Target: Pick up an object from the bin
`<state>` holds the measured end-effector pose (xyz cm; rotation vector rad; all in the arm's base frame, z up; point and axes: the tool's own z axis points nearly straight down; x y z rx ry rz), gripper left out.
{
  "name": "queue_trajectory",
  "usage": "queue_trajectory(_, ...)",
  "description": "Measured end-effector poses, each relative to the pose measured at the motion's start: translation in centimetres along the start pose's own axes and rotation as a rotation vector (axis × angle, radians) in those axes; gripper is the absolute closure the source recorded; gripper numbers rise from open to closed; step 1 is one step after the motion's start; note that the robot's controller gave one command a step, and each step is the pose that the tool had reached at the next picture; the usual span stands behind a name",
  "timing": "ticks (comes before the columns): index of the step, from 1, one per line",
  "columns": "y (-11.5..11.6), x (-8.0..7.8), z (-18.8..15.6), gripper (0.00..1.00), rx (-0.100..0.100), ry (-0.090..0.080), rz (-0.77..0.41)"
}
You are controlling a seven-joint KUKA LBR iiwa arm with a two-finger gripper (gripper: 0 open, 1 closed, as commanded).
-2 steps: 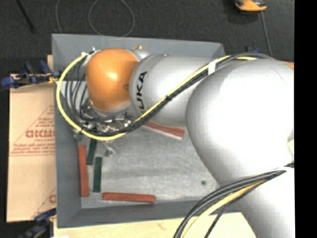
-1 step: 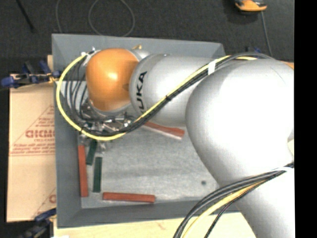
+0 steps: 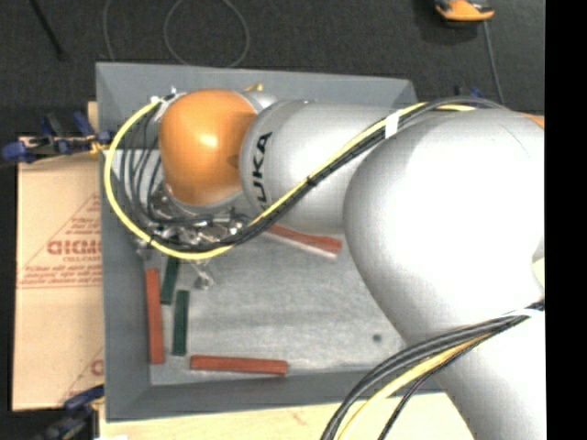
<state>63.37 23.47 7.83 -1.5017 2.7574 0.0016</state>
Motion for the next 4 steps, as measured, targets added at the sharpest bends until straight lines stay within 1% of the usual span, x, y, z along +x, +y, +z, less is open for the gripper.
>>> queue_trajectory(1,0.02,-0.05,-0.03,1.00,0.000,-0.001,0.000)
queue_trajectory(2,0.01,0.00,0.00,0.00,0.000,0.000,0.001)
queue_trajectory(3,0.01,-0.04,-0.04,1.00,0.000,0.000,0.000)
queue_trajectory(4,0.01,0.00,0.00,0.00,0.000,0.000,0.001)
